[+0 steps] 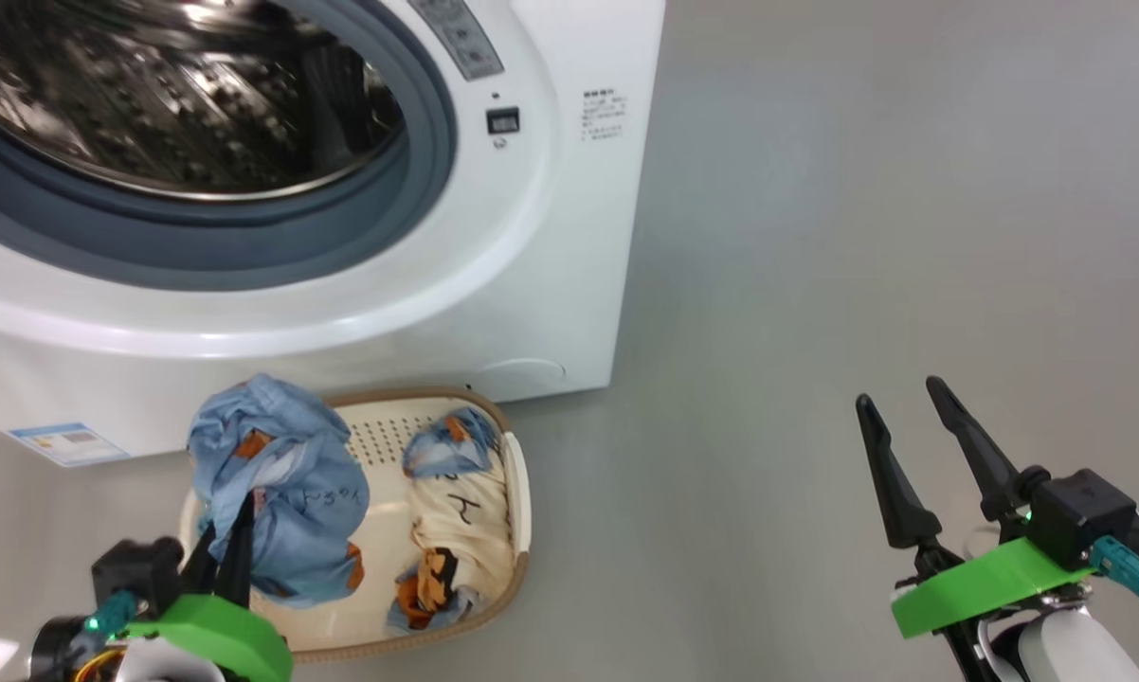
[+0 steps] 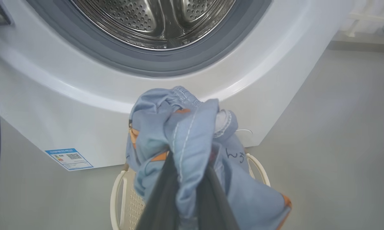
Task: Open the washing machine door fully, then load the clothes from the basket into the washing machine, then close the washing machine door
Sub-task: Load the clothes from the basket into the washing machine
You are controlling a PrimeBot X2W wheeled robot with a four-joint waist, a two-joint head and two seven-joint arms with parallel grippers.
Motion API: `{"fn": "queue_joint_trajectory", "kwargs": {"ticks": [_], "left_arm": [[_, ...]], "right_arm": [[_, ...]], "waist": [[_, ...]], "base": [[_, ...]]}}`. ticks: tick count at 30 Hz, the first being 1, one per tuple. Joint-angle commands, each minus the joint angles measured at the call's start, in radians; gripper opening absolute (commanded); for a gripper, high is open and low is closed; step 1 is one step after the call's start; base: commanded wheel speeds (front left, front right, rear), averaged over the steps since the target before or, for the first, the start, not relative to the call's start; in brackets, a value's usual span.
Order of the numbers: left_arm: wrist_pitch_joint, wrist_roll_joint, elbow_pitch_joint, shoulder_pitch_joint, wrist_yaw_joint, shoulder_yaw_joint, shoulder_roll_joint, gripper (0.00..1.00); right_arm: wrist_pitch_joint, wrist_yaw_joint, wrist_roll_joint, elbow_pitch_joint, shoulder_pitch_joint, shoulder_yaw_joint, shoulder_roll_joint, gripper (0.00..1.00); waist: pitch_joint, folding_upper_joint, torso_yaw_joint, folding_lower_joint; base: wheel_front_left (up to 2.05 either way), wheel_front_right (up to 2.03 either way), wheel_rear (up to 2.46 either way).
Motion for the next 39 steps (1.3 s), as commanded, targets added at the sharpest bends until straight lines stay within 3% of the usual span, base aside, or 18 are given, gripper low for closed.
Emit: {"fn": "queue_joint_trajectory", "kwargs": {"ticks": [1, 12, 20, 39], "left_arm": [[-0.014, 0.016, -0.059, 0.022, 0.005, 0.050, 0.022, 0.00], [-0.014, 0.089, -0.357, 0.199, 0.010, 0.131, -0.020, 0.00], [-0.014, 0.117, -0.489, 0.296, 0.015, 0.174, -0.051, 0.00], [-0.014, 0.142, -0.519, 0.256, -0.013, 0.205, -0.070, 0.00]], "right_arm": [[-0.008, 0.004, 0.008, -0.020, 0.016, 0.011, -0.016, 1.00], [-0.008, 0.004, 0.010, -0.029, 0.067, -0.014, -0.027, 1.00], [-0.008, 0.004, 0.008, -0.033, 0.084, -0.037, -0.027, 1.00], [-0.008, 0.004, 0.003, -0.042, 0.083, -0.048, -0.016, 1.00]], "waist": [[-0.049, 0.0000, 0.030, 0.0002], [-0.090, 0.0000, 0.042, 0.0002], [-0.094, 0.0000, 0.046, 0.0002], [-0.066, 0.0000, 0.042, 0.0002]], "base": [[0.00, 0.00, 0.00], [0.00, 0.00, 0.00], [0.00, 0.00, 0.00], [0.00, 0.00, 0.00]]}}
